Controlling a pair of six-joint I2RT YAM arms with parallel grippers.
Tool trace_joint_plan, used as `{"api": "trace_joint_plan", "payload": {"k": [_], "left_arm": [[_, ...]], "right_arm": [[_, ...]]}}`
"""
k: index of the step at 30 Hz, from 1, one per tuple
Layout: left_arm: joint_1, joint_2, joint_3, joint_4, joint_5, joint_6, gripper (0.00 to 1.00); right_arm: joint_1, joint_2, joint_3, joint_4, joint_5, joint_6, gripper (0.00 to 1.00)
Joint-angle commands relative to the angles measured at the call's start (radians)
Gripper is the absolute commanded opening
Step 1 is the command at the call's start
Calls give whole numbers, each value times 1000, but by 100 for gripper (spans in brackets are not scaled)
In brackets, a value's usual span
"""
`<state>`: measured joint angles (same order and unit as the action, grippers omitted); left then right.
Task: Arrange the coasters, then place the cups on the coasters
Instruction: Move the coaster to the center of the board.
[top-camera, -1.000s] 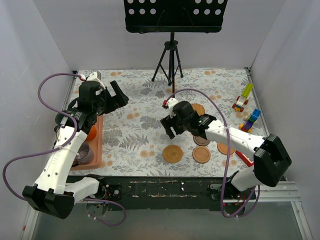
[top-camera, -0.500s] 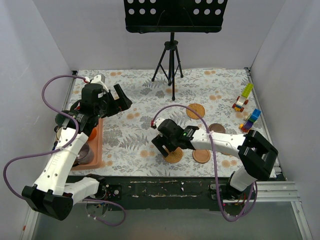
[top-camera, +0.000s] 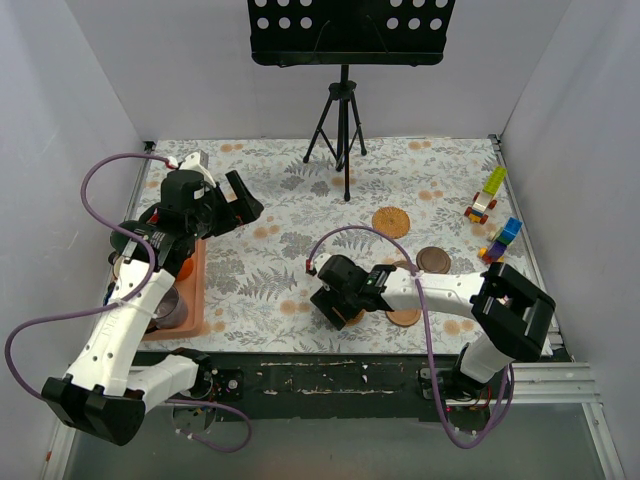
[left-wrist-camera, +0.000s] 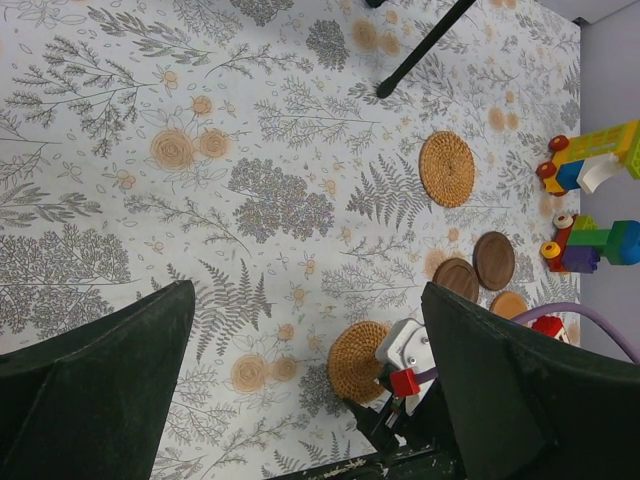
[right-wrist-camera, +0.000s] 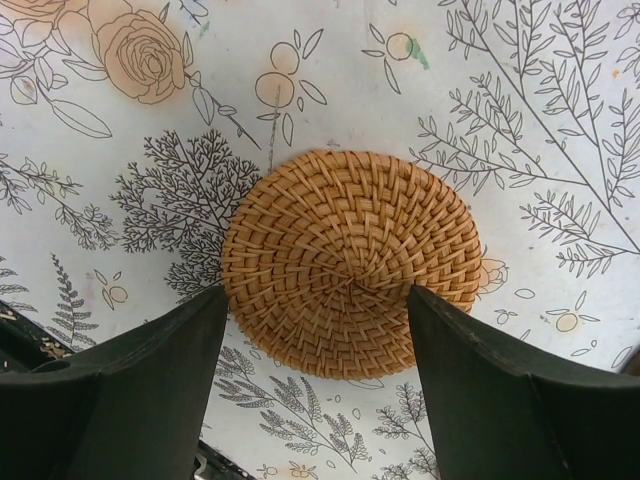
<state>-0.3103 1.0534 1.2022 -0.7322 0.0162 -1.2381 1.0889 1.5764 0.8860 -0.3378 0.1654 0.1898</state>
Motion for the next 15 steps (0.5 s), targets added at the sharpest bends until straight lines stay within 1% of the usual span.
{"api": "trace_joint_plan", "payload": {"k": [1,8,15], "left_arm": [[-9,-4,-1,14,25,-4,98],[-10,-9,-4,7,15,-3,98],[-9,-9,2,1,-2,5,98]], "right_arm": [[9,7,-22,37,6,26,80],[16,65,-5,40,29,11,81],[8,109,16,-20,180,72,82]]}}
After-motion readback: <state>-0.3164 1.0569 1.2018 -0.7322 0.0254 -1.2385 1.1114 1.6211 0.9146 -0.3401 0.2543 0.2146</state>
